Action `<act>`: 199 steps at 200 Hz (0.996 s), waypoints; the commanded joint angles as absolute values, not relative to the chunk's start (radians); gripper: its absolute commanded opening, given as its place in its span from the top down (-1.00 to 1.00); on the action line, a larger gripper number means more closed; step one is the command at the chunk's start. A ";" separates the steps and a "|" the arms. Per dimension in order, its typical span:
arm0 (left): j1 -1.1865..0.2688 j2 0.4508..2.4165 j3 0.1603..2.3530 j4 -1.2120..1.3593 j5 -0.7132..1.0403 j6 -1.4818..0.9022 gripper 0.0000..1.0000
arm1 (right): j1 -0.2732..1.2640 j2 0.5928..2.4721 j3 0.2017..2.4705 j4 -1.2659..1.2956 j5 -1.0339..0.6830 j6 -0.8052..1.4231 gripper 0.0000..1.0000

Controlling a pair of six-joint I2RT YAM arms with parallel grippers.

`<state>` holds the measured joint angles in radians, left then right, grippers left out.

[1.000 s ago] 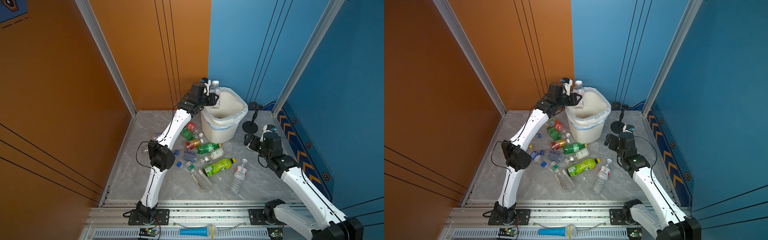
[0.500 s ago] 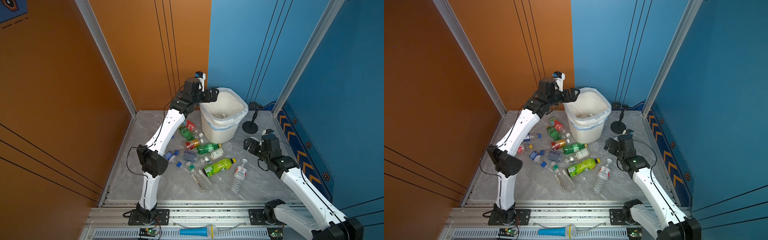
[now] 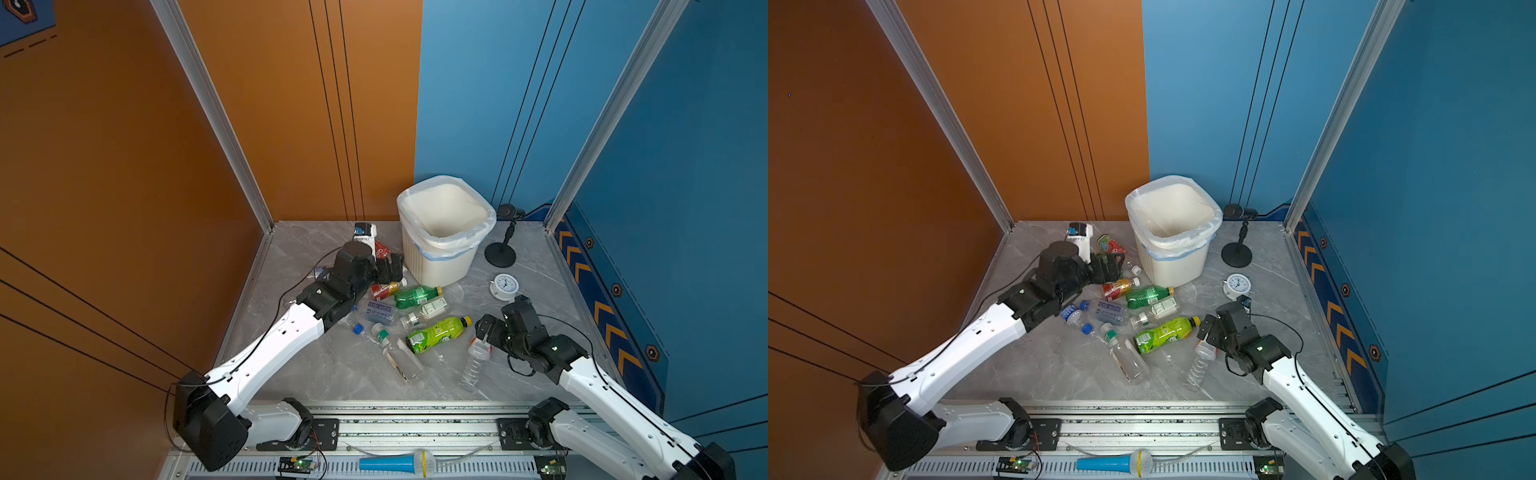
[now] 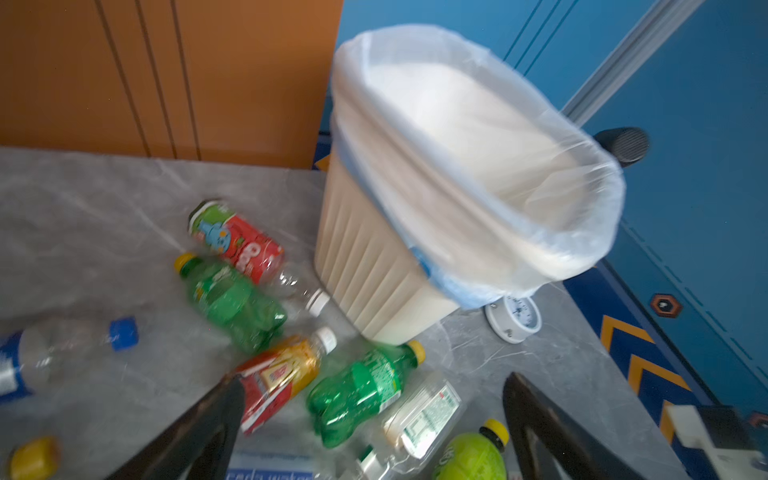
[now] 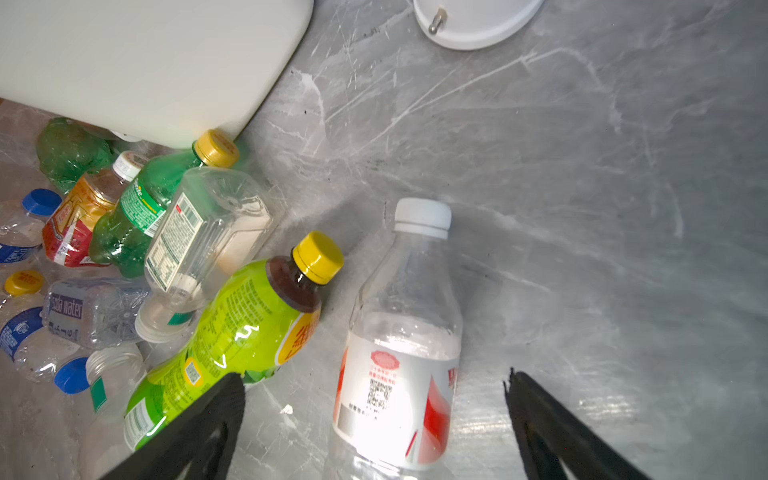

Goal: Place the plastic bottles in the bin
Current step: 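Withdraw the left gripper while the right gripper grasps the red-labelled water bottle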

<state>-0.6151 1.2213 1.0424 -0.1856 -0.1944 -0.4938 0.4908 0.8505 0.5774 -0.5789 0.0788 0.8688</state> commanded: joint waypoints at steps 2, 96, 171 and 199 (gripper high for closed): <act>-0.609 1.128 0.948 -0.173 -0.307 -0.586 -0.95 | 0.539 0.820 0.539 -0.652 0.119 0.973 -0.99; -0.573 1.059 0.806 -0.181 -0.301 -0.649 -0.95 | 0.694 1.001 0.529 -0.534 0.182 1.057 -0.99; -0.502 0.981 0.736 -0.180 -0.279 -0.688 -0.95 | 0.725 1.220 0.532 -0.400 0.199 1.068 -0.48; -0.481 0.963 0.719 -0.219 -0.273 -0.699 -0.95 | 0.727 1.228 0.544 -0.395 0.217 1.063 -0.26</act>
